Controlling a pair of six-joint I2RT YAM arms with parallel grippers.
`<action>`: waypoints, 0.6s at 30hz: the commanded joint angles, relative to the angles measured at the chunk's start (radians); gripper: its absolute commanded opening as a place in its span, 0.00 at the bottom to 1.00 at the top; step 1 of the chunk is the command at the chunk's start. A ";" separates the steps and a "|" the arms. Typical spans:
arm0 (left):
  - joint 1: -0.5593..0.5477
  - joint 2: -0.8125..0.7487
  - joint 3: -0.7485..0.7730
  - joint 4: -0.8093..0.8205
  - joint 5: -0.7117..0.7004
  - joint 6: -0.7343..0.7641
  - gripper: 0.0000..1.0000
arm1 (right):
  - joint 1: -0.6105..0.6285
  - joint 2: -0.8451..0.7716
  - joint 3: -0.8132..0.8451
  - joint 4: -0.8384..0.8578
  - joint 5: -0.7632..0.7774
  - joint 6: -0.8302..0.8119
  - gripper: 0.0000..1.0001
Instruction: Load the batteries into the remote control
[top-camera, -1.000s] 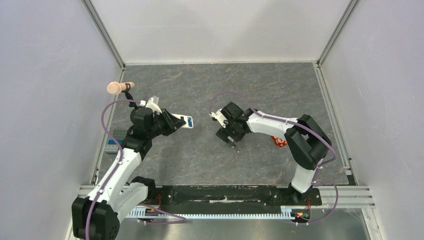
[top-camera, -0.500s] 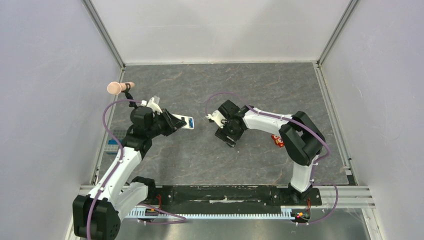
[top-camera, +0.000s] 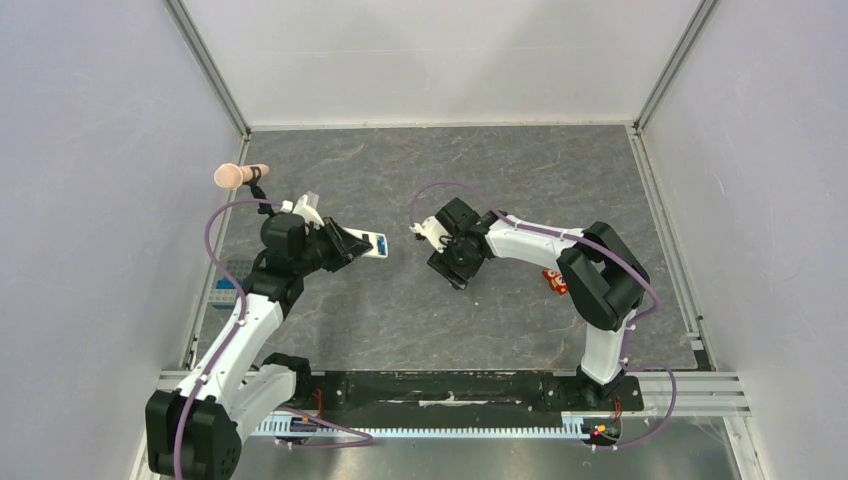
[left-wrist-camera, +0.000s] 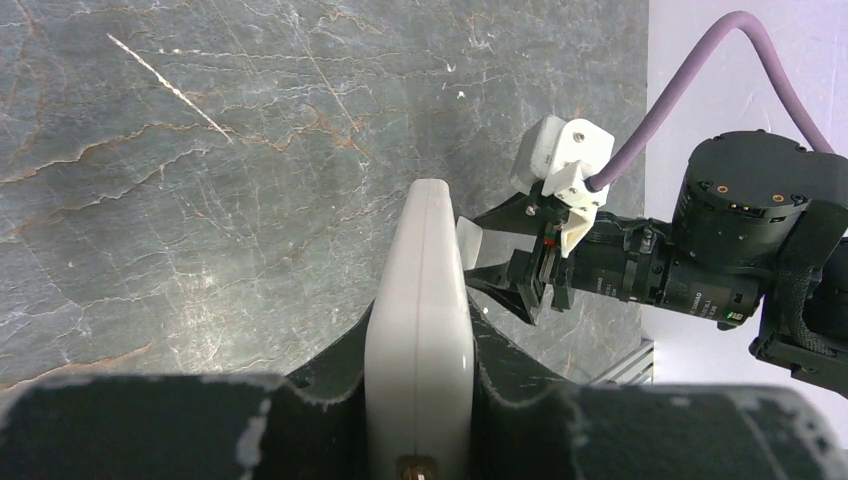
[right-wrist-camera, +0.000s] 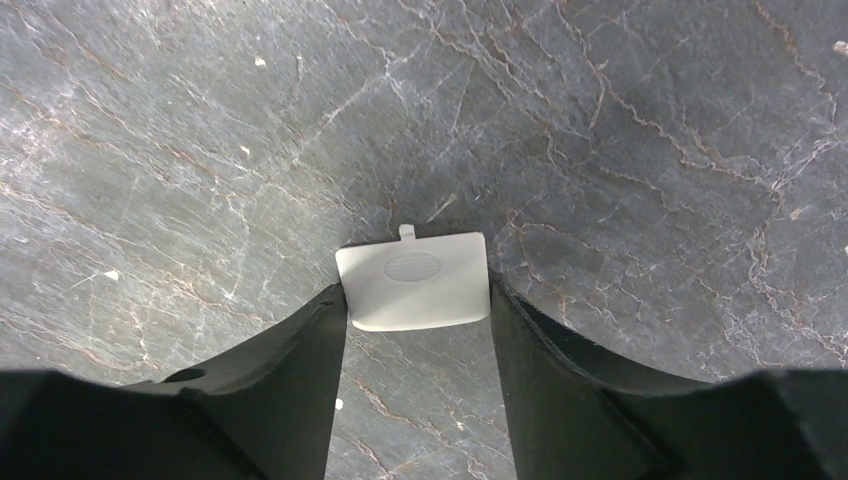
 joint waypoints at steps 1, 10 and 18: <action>0.010 -0.019 0.020 0.040 0.031 0.002 0.02 | 0.000 0.058 0.000 0.021 -0.053 0.024 0.54; 0.011 -0.022 0.010 0.041 0.038 -0.002 0.02 | 0.002 0.027 -0.032 0.010 -0.016 0.013 0.74; 0.013 -0.020 0.008 0.041 0.039 0.000 0.02 | 0.001 0.000 -0.058 -0.020 0.070 0.009 0.70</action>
